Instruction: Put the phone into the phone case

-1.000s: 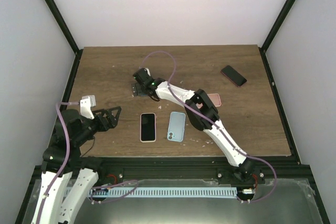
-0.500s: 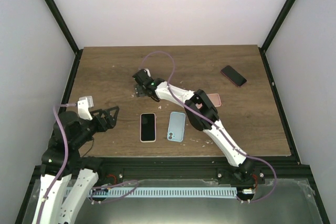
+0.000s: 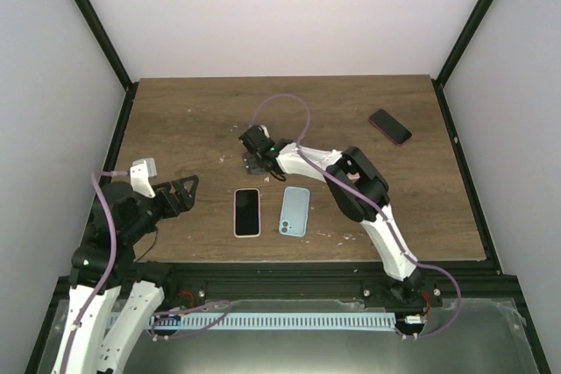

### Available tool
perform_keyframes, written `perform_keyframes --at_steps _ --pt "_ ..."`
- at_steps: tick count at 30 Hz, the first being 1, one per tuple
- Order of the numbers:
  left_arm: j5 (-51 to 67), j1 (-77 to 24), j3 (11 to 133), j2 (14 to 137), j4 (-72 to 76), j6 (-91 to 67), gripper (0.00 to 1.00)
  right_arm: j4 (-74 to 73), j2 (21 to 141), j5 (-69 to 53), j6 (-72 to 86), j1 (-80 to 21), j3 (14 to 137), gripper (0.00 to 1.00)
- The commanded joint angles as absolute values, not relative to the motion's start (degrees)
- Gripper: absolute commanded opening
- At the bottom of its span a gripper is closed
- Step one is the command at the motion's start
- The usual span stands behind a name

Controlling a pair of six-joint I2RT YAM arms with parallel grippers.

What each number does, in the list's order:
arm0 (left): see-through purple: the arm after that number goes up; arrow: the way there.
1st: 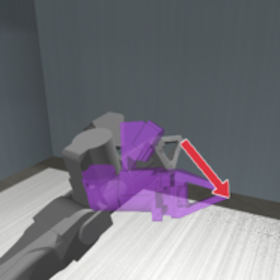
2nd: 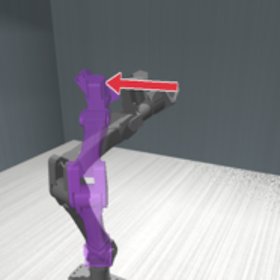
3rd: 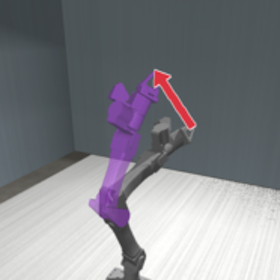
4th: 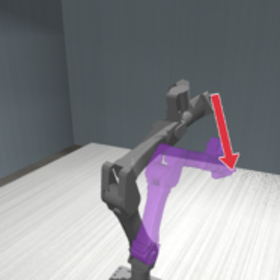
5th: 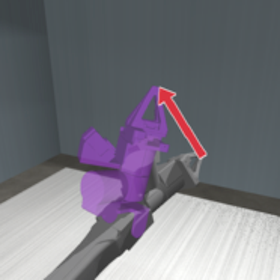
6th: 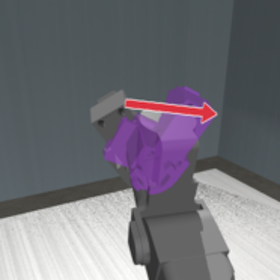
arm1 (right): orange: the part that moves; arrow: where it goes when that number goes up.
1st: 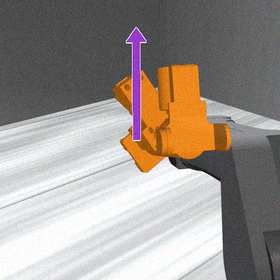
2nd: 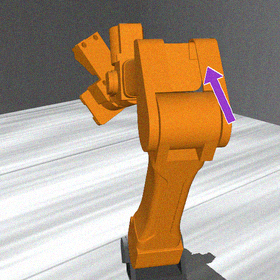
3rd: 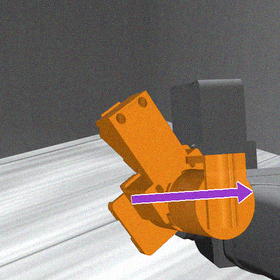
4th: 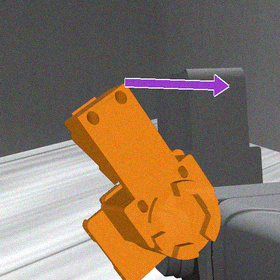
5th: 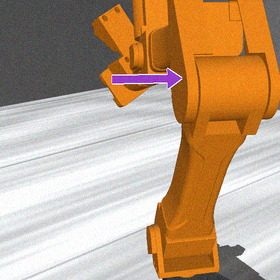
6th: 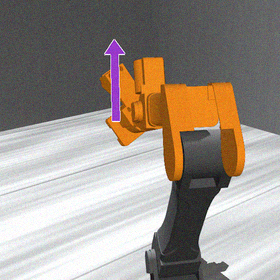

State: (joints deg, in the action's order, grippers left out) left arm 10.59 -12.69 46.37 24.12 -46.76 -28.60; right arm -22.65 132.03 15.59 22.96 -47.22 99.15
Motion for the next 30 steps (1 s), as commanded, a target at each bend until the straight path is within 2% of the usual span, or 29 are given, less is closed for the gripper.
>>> perform_keyframes --at_steps 1,6,10,16,22,30 --pt "9.9 -12.5 46.1 25.5 -46.8 -29.5 0.97 -23.6 126.7 14.4 23.2 -46.5 91.3 0.76" --pt "9.4 -12.5 46.1 27.2 -46.9 -29.9 0.97 -21.7 123.0 12.6 23.8 -46.2 87.1 0.79" --pt "9.6 -12.5 45.8 27.7 -46.4 -30.4 0.97 -22.0 124.3 11.7 23.8 -45.2 88.5 0.86" --pt "9.5 -12.5 45.8 28.1 -46.7 -30.5 0.97 -23.2 129.1 11.5 21.6 -44.6 94.1 0.88" --pt "10.4 -12.6 45.7 29.0 -46.6 -30.1 0.97 -25.3 132.3 12.9 20.3 -44.6 98.2 0.86" --pt "11.9 -12.5 45.4 29.7 -45.9 -29.7 0.95 -25.5 130.9 13.7 20.2 -44.6 97.0 0.76"
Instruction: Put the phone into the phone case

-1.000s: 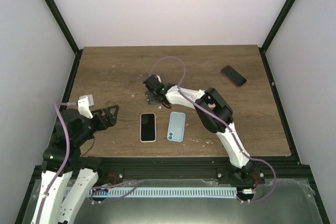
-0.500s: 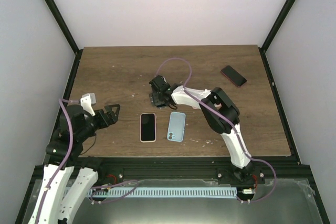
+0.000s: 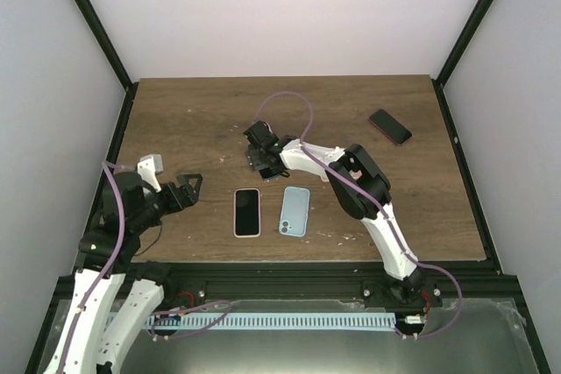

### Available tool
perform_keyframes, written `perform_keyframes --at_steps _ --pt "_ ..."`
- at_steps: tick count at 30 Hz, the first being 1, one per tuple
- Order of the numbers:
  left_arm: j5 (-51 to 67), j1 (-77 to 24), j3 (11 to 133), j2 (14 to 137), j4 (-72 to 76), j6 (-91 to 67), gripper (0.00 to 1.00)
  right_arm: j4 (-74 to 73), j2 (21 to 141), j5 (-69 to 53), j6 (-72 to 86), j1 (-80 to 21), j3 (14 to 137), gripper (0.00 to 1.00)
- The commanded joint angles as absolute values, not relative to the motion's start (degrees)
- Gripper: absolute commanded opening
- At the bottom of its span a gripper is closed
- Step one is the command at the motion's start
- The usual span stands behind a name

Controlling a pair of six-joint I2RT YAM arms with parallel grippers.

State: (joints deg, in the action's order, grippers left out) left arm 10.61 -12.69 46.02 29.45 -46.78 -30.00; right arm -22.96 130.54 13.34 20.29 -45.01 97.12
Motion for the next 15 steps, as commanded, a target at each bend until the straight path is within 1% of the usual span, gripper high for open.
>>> perform_keyframes --at_steps 1,7,15 --pt "12.2 -12.5 45.4 30.0 -45.7 -29.7 0.95 -25.5 130.3 13.7 20.3 -44.5 96.7 0.75" --pt "16.3 -12.5 45.2 33.2 -45.5 -29.8 0.91 -25.8 124.9 10.3 22.1 -44.3 93.9 0.67" --pt "21.0 -12.6 44.0 36.1 -43.5 -30.1 0.88 -27.5 117.4 9.2 24.3 -44.1 89.8 0.65"
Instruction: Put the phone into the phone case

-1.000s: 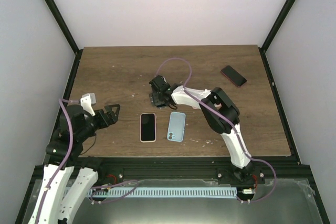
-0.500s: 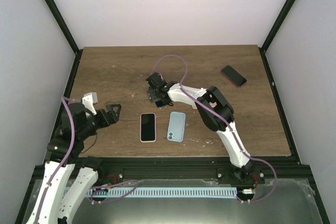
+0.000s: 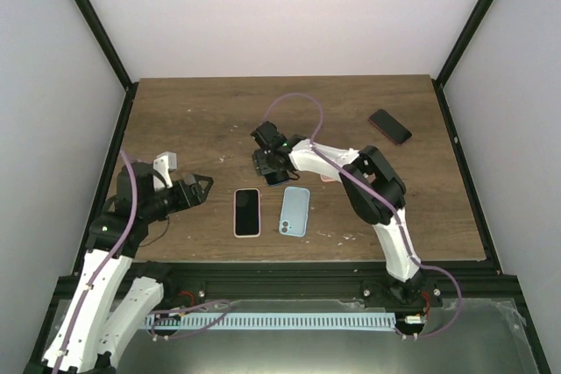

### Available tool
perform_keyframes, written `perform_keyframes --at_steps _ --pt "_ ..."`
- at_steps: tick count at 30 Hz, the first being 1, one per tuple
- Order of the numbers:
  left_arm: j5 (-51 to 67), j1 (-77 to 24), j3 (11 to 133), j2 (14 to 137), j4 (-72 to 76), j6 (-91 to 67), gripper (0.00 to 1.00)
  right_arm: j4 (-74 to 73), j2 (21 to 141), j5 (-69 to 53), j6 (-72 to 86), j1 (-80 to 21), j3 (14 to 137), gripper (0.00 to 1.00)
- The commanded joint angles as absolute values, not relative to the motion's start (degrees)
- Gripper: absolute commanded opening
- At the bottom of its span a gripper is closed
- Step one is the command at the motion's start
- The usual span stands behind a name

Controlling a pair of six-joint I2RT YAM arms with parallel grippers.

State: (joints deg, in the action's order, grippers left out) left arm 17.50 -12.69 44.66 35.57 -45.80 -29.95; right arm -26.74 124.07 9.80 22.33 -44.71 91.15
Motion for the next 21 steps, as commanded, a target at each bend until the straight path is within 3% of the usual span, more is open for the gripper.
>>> perform_keyframes --at_steps 1,21 --pt "21.5 -12.7 43.6 36.2 -43.0 -30.4 0.88 -27.8 116.2 9.1 24.8 -44.1 89.1 0.64" --pt "26.9 -15.3 40.0 40.7 -37.7 -32.5 0.84 -25.6 92.0 2.6 50.9 -47.8 61.6 0.56"
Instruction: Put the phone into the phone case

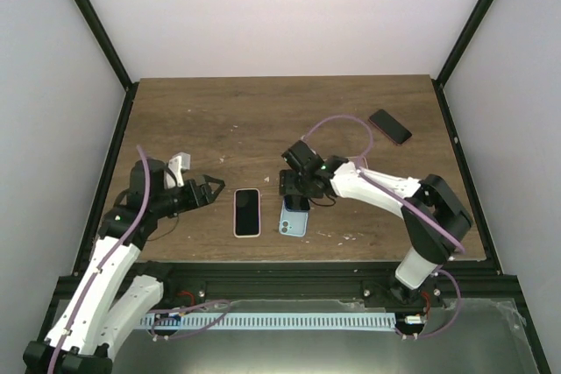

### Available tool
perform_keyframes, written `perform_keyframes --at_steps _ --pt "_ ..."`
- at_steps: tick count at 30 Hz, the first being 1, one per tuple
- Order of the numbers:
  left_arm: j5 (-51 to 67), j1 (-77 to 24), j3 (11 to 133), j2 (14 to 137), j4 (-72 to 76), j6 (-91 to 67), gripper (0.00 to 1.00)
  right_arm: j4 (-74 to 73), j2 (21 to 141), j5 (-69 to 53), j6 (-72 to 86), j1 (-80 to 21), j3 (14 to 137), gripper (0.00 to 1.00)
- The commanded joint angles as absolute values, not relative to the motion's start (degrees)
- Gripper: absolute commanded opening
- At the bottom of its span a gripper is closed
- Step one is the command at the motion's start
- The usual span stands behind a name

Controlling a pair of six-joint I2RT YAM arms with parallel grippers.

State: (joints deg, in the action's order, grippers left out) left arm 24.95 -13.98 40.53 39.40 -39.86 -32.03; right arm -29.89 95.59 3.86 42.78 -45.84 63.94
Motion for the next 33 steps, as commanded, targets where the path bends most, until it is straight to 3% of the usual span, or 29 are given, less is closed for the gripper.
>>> perform_keyframes --at_steps 1,14,33 --pt "26.9 -15.8 40.0 40.9 -37.4 -32.6 0.84 -25.4 91.7 2.7 52.4 -48.5 60.7 0.56" --pt "26.5 -19.6 39.1 41.4 -36.0 -32.8 0.84 -23.5 92.5 7.9 67.0 -54.1 56.0 0.52" --pt "26.7 -20.0 38.2 39.6 -36.5 -33.2 0.84 -24.6 94.0 12.2 72.0 -54.9 54.3 0.52"
